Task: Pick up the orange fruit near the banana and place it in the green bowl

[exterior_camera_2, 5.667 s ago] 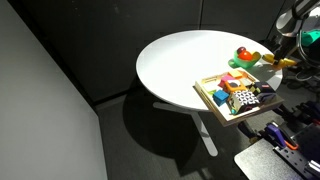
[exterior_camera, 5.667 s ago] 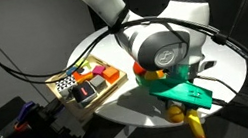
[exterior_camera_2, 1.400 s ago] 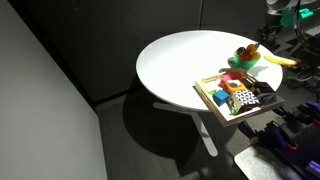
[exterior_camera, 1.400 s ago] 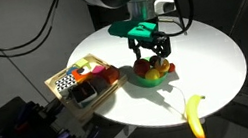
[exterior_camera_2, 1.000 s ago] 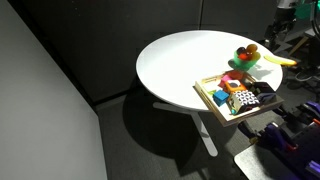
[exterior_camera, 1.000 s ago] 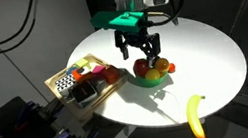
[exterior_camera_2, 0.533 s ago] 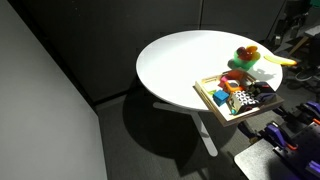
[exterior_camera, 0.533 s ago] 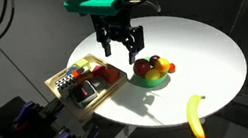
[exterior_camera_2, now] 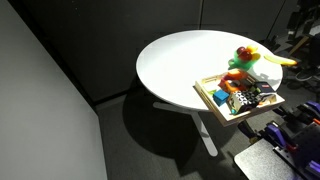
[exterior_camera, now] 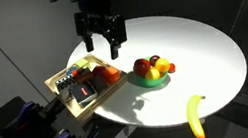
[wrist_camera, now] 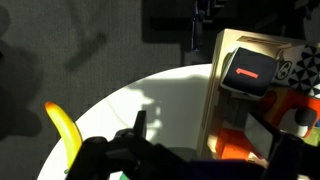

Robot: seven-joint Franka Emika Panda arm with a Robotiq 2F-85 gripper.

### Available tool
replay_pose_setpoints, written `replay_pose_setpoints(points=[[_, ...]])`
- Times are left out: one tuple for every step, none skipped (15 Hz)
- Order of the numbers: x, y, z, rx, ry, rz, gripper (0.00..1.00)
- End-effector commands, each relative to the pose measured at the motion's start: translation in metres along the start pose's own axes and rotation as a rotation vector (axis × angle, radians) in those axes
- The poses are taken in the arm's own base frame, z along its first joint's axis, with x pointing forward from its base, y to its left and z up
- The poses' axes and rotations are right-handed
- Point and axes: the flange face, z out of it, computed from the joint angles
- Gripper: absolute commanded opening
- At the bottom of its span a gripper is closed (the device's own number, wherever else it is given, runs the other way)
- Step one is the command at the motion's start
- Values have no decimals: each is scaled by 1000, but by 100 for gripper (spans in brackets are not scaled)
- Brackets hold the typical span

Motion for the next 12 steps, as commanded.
replay_pose_setpoints(points=[[-33,-7,-23,-8,32,22,100],[-38,-8,-27,-3,44,20,100],[-44,-9,-33,3,55,19,100],[-50,-10,-38,8,67,16,100],[-55,-12,-43,10,83,19,100],[-60,-13,-47,8,103,22,100],[-64,-15,-49,6,118,24,100],[-68,-16,-52,3,138,28,100],[-71,-18,-54,1,149,28,100],[-74,-19,-55,1,159,27,100],[-76,-20,-56,-1,164,26,100],[-66,-15,-54,1,130,9,100]])
